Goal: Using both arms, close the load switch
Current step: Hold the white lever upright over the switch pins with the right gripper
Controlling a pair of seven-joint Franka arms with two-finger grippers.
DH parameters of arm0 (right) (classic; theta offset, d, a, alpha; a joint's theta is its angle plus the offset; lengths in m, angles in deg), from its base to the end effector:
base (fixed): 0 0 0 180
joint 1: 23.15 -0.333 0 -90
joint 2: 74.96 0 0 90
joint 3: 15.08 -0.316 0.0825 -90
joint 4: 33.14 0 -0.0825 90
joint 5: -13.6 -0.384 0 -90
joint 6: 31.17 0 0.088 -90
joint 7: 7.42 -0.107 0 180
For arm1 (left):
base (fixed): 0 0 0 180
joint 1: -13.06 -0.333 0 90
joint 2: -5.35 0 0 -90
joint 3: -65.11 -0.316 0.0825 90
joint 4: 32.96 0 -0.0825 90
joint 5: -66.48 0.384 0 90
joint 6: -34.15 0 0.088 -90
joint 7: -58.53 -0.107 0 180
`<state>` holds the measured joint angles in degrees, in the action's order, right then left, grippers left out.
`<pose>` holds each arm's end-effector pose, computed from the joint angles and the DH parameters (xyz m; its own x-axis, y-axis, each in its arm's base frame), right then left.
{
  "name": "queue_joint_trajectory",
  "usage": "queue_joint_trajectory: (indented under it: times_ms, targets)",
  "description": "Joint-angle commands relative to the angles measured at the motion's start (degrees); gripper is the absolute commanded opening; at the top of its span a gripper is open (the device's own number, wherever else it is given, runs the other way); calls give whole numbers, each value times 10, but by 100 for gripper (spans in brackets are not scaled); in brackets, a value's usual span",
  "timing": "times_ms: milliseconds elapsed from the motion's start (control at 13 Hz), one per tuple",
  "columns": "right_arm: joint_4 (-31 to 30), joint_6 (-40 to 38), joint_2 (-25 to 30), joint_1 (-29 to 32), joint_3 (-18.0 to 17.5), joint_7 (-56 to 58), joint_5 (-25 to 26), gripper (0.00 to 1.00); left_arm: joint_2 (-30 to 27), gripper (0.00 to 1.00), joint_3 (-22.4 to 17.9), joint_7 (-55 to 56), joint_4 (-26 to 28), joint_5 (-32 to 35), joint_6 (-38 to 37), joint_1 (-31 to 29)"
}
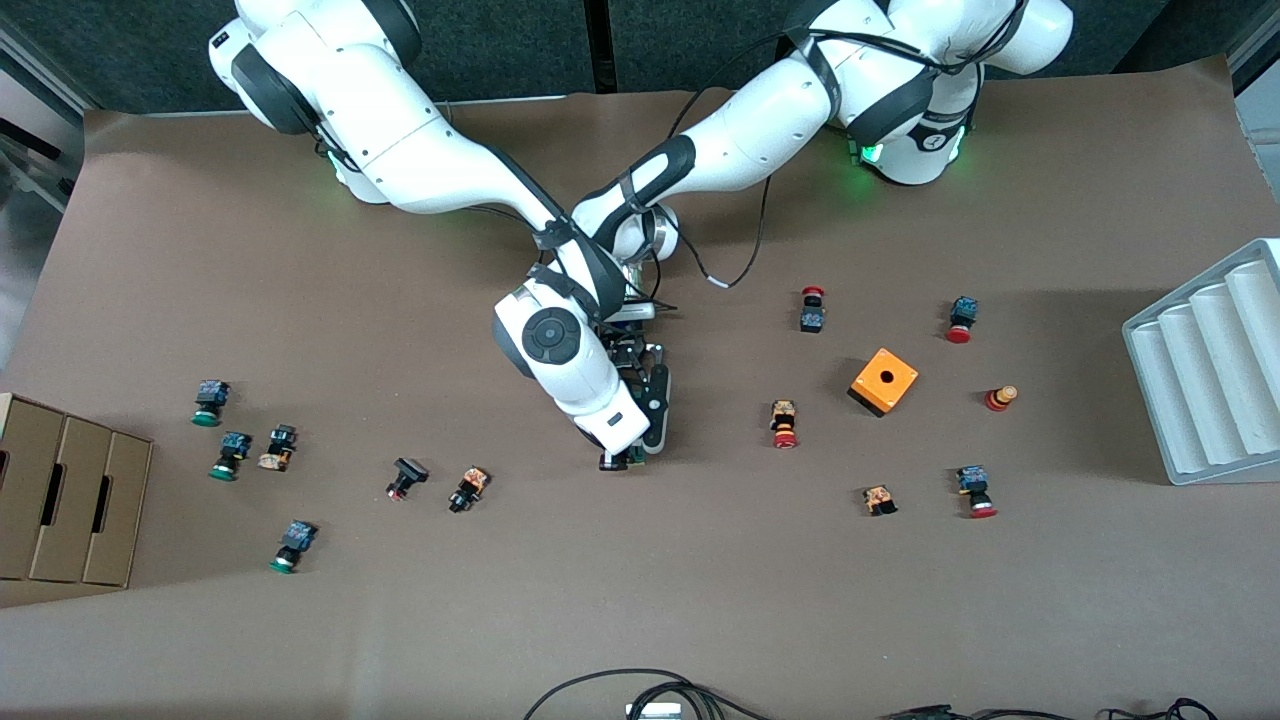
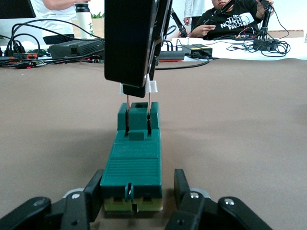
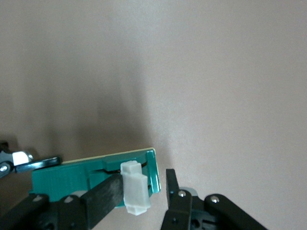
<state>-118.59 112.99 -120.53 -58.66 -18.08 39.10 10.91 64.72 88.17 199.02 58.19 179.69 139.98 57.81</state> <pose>0.5818 0.4530 0.2219 0.1262 0.9699 0.2081 0.9818 -0.1521 0.1138 0.3470 -0.5713 0.0611 0.3301 0.0004 0.9439 0.0537 -0.9984 -0.0183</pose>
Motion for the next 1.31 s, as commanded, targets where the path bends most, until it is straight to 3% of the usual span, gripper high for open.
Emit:
queue_joint_trajectory:
  times_ms: [0,1233]
  targets:
    - [20,19,-22,0,2,2,-1,46,5,64,-4,-4,-4,4,-6,7]
    - [41,19,-33,2,2,1,-3,42,5,64,-4,-4,-4,4,-6,7]
